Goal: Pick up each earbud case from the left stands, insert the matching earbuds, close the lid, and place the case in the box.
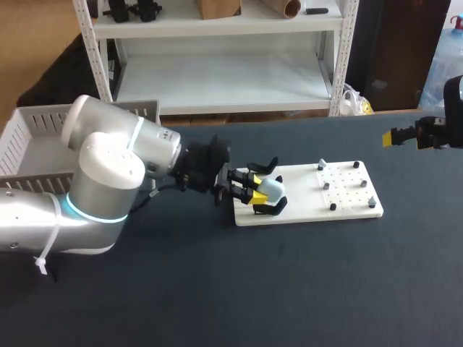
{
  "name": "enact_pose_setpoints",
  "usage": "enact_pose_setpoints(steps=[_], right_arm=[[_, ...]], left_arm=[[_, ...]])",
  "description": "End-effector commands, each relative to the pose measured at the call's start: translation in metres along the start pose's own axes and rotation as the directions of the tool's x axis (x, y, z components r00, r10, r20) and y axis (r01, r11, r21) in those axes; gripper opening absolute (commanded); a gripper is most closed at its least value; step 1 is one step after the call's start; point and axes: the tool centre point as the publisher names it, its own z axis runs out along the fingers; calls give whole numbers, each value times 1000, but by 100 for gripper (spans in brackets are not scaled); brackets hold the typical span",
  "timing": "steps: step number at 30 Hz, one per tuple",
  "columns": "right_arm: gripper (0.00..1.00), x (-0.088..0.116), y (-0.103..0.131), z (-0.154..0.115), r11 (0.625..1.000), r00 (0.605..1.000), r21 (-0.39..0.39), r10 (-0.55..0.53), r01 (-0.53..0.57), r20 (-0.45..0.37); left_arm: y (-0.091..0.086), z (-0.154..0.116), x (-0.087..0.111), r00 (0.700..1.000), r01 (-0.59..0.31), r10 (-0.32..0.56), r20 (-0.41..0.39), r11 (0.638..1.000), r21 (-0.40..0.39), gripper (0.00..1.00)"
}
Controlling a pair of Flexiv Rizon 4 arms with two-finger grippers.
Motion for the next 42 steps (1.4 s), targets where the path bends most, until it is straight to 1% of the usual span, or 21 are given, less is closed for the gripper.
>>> enact_pose_setpoints(steps=[1,6,8,11,16,17,41,42], right_arm=[[100,0,-1,1,1000,1000,-5,-1,1,0],[100,0,-1,1,1000,1000,-5,-1,1,0],[100,0,-1,1,1000,1000,-5,-1,1,0],[100,0,-1,1,1000,1000,-5,-1,1,0],[100,0,-1,1,1000,1000,-5,-1,1,0],[100,0,-1,1,1000,1000,-5,-1,1,0],[100,0,-1,1,1000,1000,-5,-1,1,0],[100,0,-1,1,1000,1000,-5,-1,1,0]], left_arm=[[-12,-18,-14,999,-23,24,48,1000,-19,0],[-22,-25,-42,988,-58,61,138,998,-27,0],[-25,-25,-52,982,-58,62,176,998,-31,0],[-30,-22,-64,973,-55,63,222,998,-41,0],[-35,-19,-78,963,-45,52,266,998,-36,0],[-35,-19,-80,962,-34,46,270,998,-51,0],[-35,-19,-80,962,-34,46,270,998,-51,0],[-36,-17,-81,957,-28,41,288,998,-49,0]])
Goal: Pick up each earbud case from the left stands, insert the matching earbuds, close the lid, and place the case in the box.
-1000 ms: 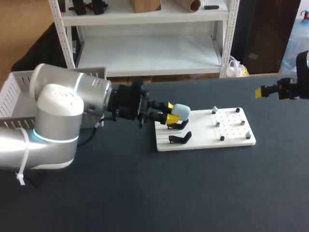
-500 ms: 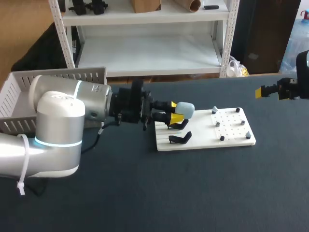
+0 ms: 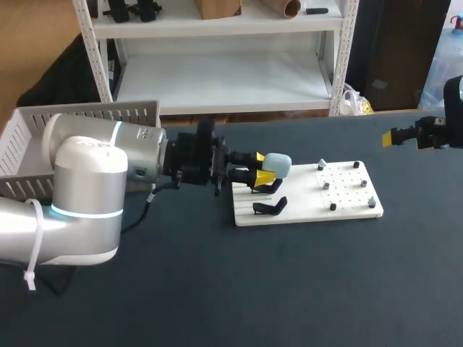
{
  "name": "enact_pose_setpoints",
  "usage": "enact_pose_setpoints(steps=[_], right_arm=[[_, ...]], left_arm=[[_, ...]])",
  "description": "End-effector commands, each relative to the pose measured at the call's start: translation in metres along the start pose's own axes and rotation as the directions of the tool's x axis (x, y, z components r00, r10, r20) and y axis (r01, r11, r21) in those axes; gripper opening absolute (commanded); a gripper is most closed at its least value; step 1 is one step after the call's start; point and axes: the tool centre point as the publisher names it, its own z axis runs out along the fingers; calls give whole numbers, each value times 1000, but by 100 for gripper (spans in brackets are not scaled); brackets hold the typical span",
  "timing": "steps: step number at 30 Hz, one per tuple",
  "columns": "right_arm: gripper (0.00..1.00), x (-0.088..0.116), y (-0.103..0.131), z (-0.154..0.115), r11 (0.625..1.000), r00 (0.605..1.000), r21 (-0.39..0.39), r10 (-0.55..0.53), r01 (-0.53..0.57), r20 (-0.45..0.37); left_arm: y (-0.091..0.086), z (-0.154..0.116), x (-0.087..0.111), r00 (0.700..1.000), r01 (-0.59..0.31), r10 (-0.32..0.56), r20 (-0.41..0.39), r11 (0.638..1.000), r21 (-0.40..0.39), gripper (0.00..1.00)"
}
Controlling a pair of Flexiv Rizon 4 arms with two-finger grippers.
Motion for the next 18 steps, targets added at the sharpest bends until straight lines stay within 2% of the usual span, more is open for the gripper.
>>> enact_pose_setpoints(steps=[1,5,10,18], right_arm=[[100,0,-1,1,1000,1000,-5,-1,1,0],[100,-2,-2,-4,1000,1000,-24,6,-6,5],[100,2,4,-19,998,999,-42,-37,39,29],[100,28,41,-47,980,984,-88,-176,177,19]], left_arm=[[-5,6,0,999,5,-4,36,1000,-6,0],[-12,19,-6,996,-23,23,91,1000,0,0],[-15,28,-8,993,-50,48,107,999,15,0],[-9,32,-10,990,-66,66,121,998,-7,0]])
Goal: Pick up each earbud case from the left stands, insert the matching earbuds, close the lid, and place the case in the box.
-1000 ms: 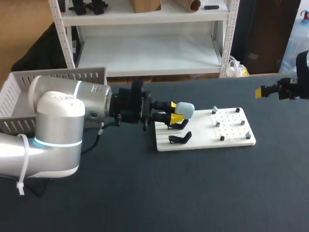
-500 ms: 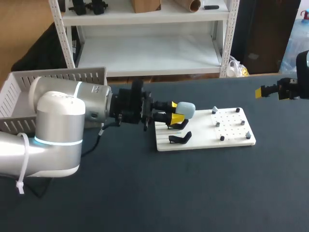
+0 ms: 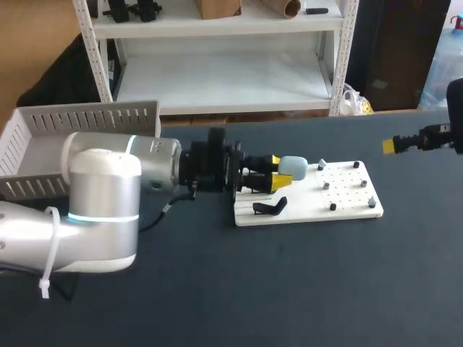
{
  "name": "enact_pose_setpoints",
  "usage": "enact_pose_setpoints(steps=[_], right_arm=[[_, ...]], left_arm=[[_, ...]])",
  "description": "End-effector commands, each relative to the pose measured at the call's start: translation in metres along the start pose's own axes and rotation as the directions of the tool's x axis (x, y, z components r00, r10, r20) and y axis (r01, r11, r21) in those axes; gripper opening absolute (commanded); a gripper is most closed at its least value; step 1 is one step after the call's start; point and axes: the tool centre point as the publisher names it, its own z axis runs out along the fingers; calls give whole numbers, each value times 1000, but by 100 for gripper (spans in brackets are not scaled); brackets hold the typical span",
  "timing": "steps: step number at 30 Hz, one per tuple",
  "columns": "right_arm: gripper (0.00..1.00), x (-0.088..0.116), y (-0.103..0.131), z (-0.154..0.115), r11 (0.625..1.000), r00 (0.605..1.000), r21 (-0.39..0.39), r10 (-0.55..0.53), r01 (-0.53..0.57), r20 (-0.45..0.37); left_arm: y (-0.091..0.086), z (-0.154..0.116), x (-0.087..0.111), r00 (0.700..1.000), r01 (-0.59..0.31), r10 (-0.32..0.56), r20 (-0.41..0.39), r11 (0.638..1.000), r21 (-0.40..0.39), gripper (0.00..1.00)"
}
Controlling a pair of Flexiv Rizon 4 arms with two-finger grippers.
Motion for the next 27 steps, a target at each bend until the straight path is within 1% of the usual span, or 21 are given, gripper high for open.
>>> enact_pose_setpoints(steps=[1,4,10,15,22,27], right_arm=[[100,14,23,-27,998,999,-38,-41,40,-5],[100,20,42,-30,995,995,-47,-93,92,-22],[100,24,73,-31,989,990,-78,-126,122,-59],[100,28,95,-24,982,980,-88,-173,164,-97],[100,33,109,-6,981,975,-104,-179,166,-133],[100,34,118,5,980,976,-132,-165,147,-144]], left_arm=[[3,3,2,1000,-5,5,9,1000,-16,0],[5,4,3,1000,-6,6,14,1000,-22,0],[7,6,4,1000,-9,10,29,999,-41,0],[8,7,7,999,1,2,44,998,-57,0],[9,8,9,998,11,-7,58,998,-61,0],[9,8,10,998,12,-8,60,998,-66,0]])
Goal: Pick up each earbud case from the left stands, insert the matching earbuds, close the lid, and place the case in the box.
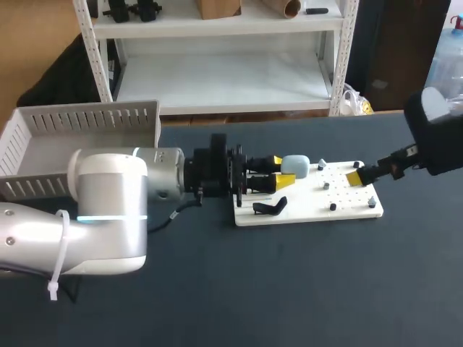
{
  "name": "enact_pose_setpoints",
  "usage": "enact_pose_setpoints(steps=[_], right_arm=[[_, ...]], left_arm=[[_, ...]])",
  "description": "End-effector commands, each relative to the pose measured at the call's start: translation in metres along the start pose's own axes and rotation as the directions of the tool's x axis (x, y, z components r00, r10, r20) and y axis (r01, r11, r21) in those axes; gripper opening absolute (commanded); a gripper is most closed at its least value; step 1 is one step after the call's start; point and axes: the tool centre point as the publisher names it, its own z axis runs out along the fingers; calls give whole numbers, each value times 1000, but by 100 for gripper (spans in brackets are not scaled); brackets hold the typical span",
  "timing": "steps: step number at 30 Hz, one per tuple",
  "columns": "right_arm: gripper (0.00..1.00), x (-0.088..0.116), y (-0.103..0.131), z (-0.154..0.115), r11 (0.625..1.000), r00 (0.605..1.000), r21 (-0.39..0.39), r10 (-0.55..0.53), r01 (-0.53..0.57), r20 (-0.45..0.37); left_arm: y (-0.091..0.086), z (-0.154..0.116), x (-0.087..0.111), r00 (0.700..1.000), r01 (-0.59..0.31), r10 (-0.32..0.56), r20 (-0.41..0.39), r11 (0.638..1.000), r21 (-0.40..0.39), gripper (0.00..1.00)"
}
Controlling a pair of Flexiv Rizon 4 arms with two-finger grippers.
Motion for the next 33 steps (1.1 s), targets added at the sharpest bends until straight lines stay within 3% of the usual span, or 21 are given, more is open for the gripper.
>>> enact_pose_setpoints(steps=[1,16,33], right_arm=[[100,-5,5,15,1000,1000,-15,12,-12,-1],[100,-14,12,50,998,999,-54,44,-45,-15],[100,-27,18,73,996,998,-68,50,-52,-30]], left_arm=[[-1,1,1,1000,-2,2,4,1000,-7,0],[-1,1,1,1000,-2,2,4,1000,-7,0],[-1,1,1,1000,-2,2,4,1000,-7,0]])
